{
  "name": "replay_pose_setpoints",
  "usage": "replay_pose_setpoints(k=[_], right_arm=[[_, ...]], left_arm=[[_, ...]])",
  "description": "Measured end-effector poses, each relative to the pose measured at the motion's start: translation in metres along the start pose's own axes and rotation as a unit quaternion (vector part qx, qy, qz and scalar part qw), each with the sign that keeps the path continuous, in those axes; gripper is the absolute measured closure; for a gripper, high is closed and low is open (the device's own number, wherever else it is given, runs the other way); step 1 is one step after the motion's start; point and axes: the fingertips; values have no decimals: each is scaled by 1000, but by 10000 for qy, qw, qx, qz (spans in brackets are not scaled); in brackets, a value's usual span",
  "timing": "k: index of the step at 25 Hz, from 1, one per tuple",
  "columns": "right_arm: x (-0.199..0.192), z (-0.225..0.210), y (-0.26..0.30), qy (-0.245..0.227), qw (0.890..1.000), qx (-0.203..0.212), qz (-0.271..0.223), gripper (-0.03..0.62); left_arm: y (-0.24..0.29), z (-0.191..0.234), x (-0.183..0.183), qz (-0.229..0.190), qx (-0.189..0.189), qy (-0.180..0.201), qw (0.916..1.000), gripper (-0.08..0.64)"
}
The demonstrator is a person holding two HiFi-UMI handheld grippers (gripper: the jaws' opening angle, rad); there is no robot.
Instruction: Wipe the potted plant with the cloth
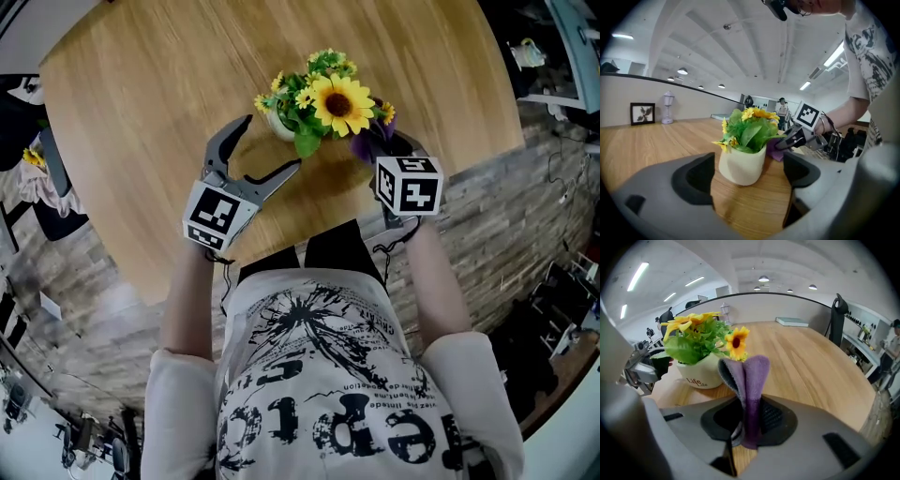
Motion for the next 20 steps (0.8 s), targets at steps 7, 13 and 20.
replay_pose_setpoints(k=[7,13,20], right_arm=[[16,-22,7,-25,10000,-51,-49,511],[28,-31,14,-1,10000,-12,-99,511],[38,-28,20,-75,9998,125,-164,511]], left_arm=[[37,16,4,70,-299,273,9992,8],[61,18,-3,381,-602,732,9948,-17],[77,15,-20,938,-1031,1042,9847,-14]])
Point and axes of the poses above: the fingertips, and each gripper's own axes: y forward along the fingers, z to its left, x out of its top, and after that the axes turned 6 degrees about -x, right-handed
